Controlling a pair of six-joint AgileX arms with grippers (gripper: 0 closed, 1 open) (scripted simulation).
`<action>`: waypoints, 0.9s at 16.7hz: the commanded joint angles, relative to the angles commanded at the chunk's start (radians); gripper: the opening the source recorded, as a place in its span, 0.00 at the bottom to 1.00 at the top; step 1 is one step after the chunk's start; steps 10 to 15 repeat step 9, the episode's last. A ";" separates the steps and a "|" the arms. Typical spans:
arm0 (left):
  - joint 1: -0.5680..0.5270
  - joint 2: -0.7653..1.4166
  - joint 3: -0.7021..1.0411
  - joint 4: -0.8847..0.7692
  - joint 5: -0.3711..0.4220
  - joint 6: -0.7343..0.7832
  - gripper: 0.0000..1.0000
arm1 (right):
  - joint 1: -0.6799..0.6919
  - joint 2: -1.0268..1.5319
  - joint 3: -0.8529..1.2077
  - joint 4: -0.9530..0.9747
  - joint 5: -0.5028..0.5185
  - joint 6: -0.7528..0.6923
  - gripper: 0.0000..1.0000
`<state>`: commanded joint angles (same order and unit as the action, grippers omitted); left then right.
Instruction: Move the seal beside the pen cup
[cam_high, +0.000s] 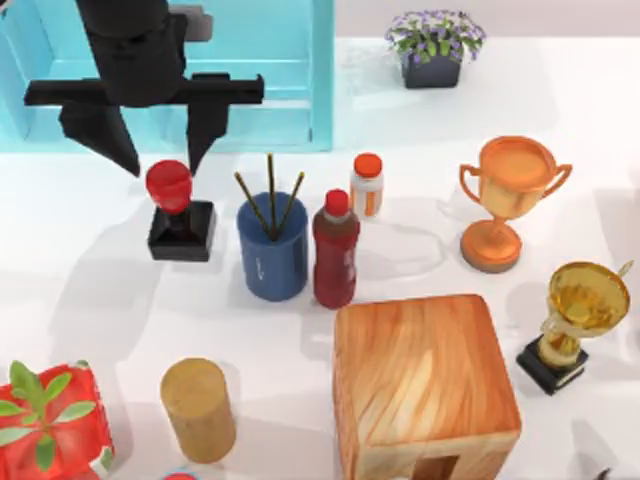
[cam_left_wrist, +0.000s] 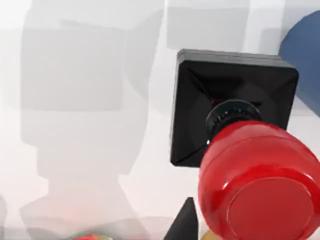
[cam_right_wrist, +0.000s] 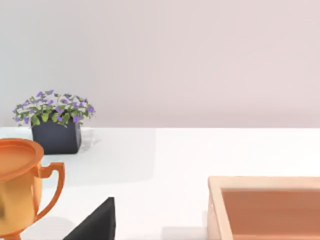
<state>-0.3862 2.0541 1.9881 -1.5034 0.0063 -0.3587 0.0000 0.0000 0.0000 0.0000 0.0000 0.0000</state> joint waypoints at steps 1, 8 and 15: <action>0.000 0.000 0.000 0.000 0.000 0.000 0.83 | 0.000 0.000 0.000 0.000 0.000 0.000 1.00; 0.000 0.000 0.000 0.000 0.000 0.000 1.00 | 0.000 0.000 0.000 0.000 0.000 0.000 1.00; 0.000 0.000 0.000 0.000 0.000 0.000 1.00 | 0.000 0.000 0.000 0.000 0.000 0.000 1.00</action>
